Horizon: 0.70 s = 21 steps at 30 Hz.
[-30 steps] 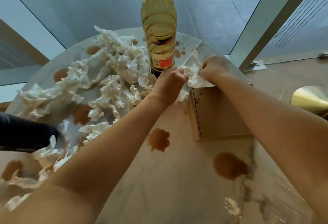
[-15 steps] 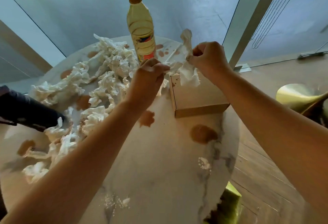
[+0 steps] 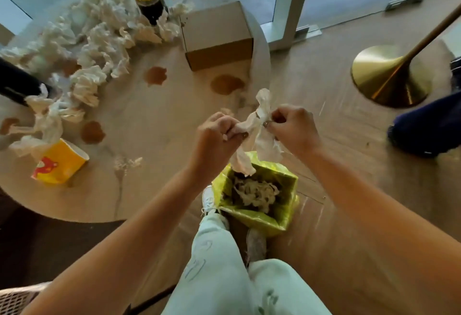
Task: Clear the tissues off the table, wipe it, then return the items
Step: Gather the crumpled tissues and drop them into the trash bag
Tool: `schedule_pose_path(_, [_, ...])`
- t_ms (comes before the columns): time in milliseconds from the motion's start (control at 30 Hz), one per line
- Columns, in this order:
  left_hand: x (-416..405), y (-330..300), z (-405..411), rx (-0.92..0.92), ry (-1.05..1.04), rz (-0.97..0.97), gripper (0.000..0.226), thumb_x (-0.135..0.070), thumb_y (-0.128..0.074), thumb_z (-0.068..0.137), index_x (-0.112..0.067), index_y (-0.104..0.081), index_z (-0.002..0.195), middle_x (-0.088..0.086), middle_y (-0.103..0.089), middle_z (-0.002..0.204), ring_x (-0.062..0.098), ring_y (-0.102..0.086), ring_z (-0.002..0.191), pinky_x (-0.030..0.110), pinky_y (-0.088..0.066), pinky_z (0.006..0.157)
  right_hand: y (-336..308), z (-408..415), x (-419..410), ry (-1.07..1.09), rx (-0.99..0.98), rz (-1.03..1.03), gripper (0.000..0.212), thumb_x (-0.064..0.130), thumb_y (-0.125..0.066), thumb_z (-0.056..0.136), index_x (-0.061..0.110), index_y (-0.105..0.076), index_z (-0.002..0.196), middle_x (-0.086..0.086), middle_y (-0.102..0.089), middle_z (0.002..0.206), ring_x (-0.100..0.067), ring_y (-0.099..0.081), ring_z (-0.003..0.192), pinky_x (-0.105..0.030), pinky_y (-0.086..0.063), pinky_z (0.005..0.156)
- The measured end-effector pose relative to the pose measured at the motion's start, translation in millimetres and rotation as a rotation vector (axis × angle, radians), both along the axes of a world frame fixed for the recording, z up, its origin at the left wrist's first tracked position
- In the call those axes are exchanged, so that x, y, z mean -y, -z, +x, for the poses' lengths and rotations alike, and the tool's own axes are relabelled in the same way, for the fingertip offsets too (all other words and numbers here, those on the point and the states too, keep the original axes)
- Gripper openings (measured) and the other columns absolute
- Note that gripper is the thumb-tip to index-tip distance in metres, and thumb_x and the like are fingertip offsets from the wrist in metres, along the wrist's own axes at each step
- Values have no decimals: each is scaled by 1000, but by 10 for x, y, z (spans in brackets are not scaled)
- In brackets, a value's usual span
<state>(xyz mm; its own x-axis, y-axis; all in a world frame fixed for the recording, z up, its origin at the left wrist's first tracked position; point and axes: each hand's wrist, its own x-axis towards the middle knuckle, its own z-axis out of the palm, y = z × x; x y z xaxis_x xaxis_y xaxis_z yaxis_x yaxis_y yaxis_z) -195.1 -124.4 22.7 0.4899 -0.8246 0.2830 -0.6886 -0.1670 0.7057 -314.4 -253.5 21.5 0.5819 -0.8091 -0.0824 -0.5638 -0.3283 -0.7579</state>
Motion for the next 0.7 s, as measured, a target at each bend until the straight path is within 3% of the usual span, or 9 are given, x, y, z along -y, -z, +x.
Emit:
schedule_pose_path(133, [-136, 423, -498, 57, 131, 153, 11, -13, -70, 79, -2, -67, 78, 5, -61, 77, 17, -55, 68, 25, -46, 59, 495, -455, -244, 81, -119, 228, 5, 6, -64, 79, 10, -63, 80, -6, -61, 77, -23, -61, 73, -35, -55, 67])
schedule_pose_path(267, [-226, 835, -768, 21, 223, 338, 7, 1, -57, 82, 2, -63, 79, 15, -58, 82, 28, -56, 66, 41, -51, 58, 1100, -739, -376, 165, -246, 434, 16, 0, -57, 79, 15, -59, 76, -8, -61, 83, -27, -62, 81, -36, -54, 70])
schedule_pose_path(400, [-268, 1134, -766, -89, 230, 519, 12, 0, -53, 83, 6, -64, 86, 19, -55, 93, 30, -55, 80, 37, -49, 74, 1495, -843, -479, 191, -299, 513, 15, 5, -59, 82, 14, -62, 93, -6, -62, 95, -21, -58, 86, -28, -48, 71])
schedule_pose_path(533, [-301, 1397, -702, -158, 263, 724, 32, 14, -43, 85, 1, -59, 109, 15, -51, 117, 28, -52, 105, 29, -44, 92, 1684, -902, -585, 157, -349, 555, 42, -2, -56, 81, 13, -57, 121, -6, -59, 120, -21, -55, 104, -26, -44, 77])
schedule_pose_path(633, [-358, 1482, -666, -185, 306, 885, 50, 21, -36, 81, -5, -58, 117, 12, -48, 123, 25, -48, 112, 25, -39, 91, 1740, -973, -658, 129, -411, 581, 48, -8, -49, 82, 14, -54, 125, -8, -54, 129, -25, -50, 118, -27, -42, 83])
schedule_pose_path(700, [-392, 1506, -646, -189, 319, 930, 50, 20, -36, 81, -6, -58, 118, 12, -49, 122, 25, -49, 112, 25, -39, 89, 1742, -1008, -688, 132, -422, 595, 49, -9, -46, 83, 14, -53, 126, -10, -52, 131, -25, -49, 119, -27, -41, 85])
